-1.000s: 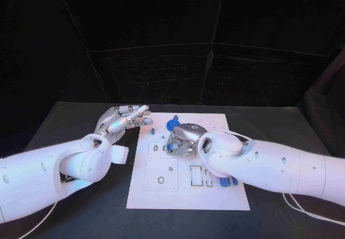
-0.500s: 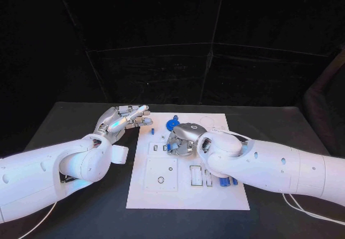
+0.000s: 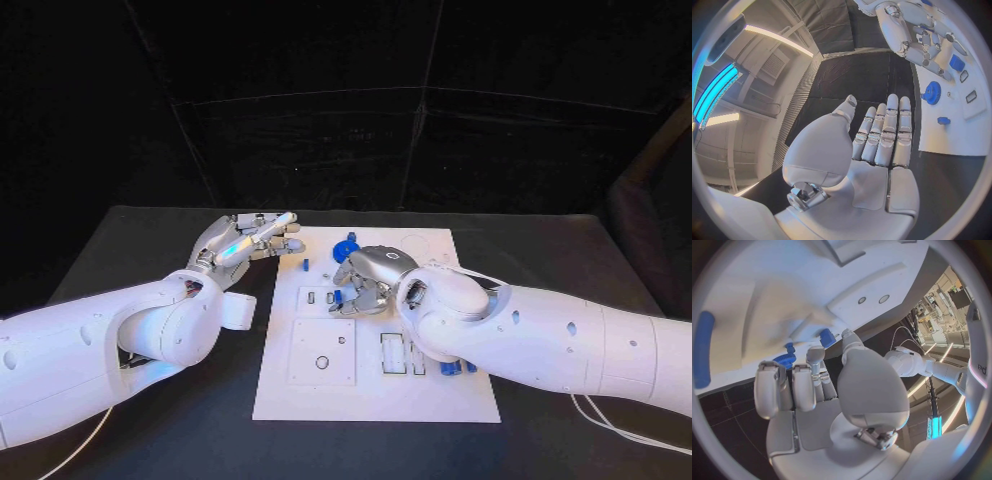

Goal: Assemble the parts on the task board

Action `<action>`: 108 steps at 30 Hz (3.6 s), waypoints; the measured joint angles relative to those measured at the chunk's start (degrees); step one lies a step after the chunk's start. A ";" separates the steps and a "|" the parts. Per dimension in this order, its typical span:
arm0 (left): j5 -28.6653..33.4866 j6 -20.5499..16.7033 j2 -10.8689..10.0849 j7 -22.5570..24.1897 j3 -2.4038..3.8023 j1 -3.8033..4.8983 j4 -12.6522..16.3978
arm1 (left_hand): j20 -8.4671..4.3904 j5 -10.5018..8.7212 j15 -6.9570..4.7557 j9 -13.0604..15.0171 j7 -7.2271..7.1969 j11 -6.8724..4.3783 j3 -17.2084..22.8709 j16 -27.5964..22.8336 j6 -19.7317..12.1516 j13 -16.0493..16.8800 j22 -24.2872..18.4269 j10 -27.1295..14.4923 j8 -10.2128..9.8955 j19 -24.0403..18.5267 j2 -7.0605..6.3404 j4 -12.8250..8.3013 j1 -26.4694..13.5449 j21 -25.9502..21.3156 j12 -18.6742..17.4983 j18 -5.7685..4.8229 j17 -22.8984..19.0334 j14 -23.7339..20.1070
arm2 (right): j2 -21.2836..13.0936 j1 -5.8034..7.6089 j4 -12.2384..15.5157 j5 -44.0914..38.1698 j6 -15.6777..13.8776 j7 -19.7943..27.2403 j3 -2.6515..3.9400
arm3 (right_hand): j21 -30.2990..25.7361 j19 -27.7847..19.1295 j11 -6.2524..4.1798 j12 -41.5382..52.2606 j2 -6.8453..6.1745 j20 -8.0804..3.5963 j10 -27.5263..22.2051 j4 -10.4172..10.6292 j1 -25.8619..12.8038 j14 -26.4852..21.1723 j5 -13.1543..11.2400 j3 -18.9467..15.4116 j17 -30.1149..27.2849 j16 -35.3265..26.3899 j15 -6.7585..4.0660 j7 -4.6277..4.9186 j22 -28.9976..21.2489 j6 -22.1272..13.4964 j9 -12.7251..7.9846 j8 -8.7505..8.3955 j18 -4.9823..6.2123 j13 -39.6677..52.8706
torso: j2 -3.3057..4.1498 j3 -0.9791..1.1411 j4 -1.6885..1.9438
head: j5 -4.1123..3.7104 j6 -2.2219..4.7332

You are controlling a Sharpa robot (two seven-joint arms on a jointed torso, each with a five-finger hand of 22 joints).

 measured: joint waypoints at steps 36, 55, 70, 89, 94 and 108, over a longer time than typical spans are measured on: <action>-49.08 29.94 19.13 -57.64 -2.80 10.98 -18.01 | -10.79 -0.65 -10.05 11.22 -8.57 -9.48 -14.88 80.11 5.08 53.59 64.75 16.00 17.37 28.51 2.98 12.21 -7.96 63.67 56.46 -5.35 65.92 17.95 | -21.21 7.16 6.05 34.59 -0.84 19.54 0.32 | -4.67 -5.43 -0.83 -1.65 5.05 -0.31 -1.83 -1.45 8.32 0.00 4.90 -2.49 -7.03 -5.71 -0.01 -0.69 -3.34 1.03 0.20 0.86 0.93 -3.13 | -3.91 1.28 -1.05 | 2.49 -1.91; -53.42 35.98 26.85 -64.96 -3.13 11.25 -25.37 | -11.06 -0.65 -10.67 17.32 -9.49 -10.12 -17.79 80.11 2.73 56.98 70.15 16.22 23.53 29.19 3.87 12.59 -8.85 67.24 59.70 -6.21 65.91 17.74 | -20.30 7.18 5.31 34.74 0.03 17.73 0.31 | -4.90 -5.42 -0.83 -1.65 5.05 -0.31 -1.82 -1.45 8.32 0.00 5.19 -2.49 -7.36 -5.97 -0.01 -0.69 -3.69 1.03 0.19 0.86 0.92 -3.30 | -3.76 1.27 -1.13 | 3.11 -2.53; -53.88 38.48 29.64 -65.77 -3.89 10.84 -28.14 | -11.06 -0.65 -10.66 18.29 -9.28 -10.11 -18.10 80.11 2.10 57.32 70.15 16.22 24.51 29.19 3.87 12.28 -8.85 67.66 59.98 -6.20 65.90 17.74 | -20.23 7.18 4.93 34.72 0.32 17.29 0.31 | -5.12 -5.62 -0.83 -1.65 5.05 -0.11 -1.82 -1.30 8.32 0.00 5.21 -2.63 -7.57 -6.20 -0.01 -0.69 -3.92 1.03 0.18 0.86 0.92 -3.48 | -3.60 1.26 -1.20 | 3.04 -3.16; -54.01 40.53 30.45 -66.05 -3.95 10.43 -28.83 | -11.05 -0.65 -10.66 20.43 -9.29 -10.11 -17.06 80.10 0.68 57.47 70.14 16.22 26.22 29.18 4.81 10.29 -6.73 67.89 60.40 -6.20 65.89 17.74 | -19.84 7.18 4.51 34.71 0.71 17.01 0.31 | -5.12 -5.82 -0.83 -1.65 5.05 -0.30 -1.82 -1.47 8.32 0.00 5.78 -2.79 -7.62 -6.20 -0.01 -0.69 -3.99 1.03 0.17 1.15 0.91 -3.52 | -3.63 1.30 -1.20 | 3.07 -3.38; -54.02 40.92 30.51 -66.08 -3.95 10.37 -28.88 | -11.05 -0.65 -10.66 20.68 -9.29 -10.11 -16.82 80.11 0.68 57.53 70.14 16.22 26.47 29.18 4.57 10.05 -6.49 67.89 60.40 -6.20 65.89 17.74 | -19.74 7.18 4.43 34.71 0.81 16.96 0.31 | -5.12 -5.82 -0.83 -1.65 5.05 -0.30 -1.82 -1.47 8.32 0.00 6.07 -2.79 -7.65 -6.46 -0.01 -0.69 -4.04 1.03 0.17 1.15 0.91 -3.59 | -3.63 1.32 -1.19 | 3.07 -3.46; -54.05 41.07 30.43 -66.11 -3.95 10.24 -28.54 | -11.25 -0.65 -11.10 22.66 -10.00 -10.42 -11.71 80.10 -0.45 57.86 70.13 16.53 27.74 29.38 6.88 4.63 -0.16 68.10 60.63 -6.20 65.89 17.73 | -19.28 7.18 3.87 34.71 0.89 16.96 0.31 | -5.33 -5.82 -1.04 -1.96 5.34 -0.30 -2.03 -1.48 8.61 0.00 6.38 -2.81 -7.84 -6.46 -0.01 -0.69 -4.25 1.03 0.17 1.15 0.91 -3.89 | -3.60 1.32 -1.17 | 3.19 -3.67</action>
